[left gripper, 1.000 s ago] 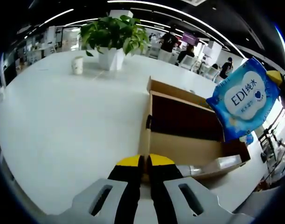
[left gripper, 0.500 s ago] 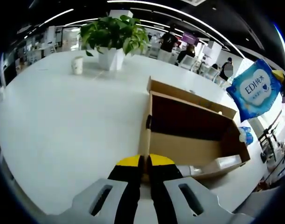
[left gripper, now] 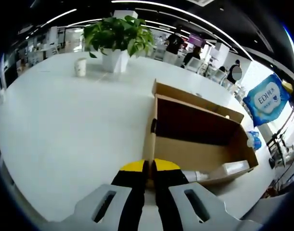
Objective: Operate the shoe box by opening the lid, removing the specified soft item, and placing it in the target area until the item is outside and the box remains undamaged.
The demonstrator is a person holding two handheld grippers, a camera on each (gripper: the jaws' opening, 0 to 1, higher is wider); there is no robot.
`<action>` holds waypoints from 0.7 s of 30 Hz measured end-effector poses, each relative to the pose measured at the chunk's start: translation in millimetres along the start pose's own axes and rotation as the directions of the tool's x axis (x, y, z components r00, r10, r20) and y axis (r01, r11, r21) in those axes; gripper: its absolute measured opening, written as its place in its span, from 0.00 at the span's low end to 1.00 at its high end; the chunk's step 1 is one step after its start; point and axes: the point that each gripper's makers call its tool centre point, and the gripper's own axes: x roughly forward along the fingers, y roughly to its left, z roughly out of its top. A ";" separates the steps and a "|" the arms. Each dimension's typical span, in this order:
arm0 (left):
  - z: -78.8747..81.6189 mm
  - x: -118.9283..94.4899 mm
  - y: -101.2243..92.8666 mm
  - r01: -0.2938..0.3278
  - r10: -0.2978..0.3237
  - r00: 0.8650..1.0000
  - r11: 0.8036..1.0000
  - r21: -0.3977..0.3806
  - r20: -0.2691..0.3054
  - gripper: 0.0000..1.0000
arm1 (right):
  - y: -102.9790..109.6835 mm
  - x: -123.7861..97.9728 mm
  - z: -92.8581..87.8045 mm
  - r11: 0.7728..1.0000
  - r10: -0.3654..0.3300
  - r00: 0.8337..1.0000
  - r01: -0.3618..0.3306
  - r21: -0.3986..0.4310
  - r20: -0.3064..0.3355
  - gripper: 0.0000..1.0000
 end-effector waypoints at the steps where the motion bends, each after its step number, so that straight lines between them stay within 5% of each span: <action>1: 0.0 0.1 0.0 0.000 0.000 1.000 1.000 0.001 0.000 0.03 | -3.4 -1.4 0.4 1.000 -0.009 1.000 0.009 -0.003 0.002 0.00; 21: 0.7 -0.7 4.4 -0.035 0.034 0.999 0.999 0.033 0.018 0.02 | -49.9 -15.0 -6.4 0.994 -0.107 0.994 0.107 0.004 -0.002 0.00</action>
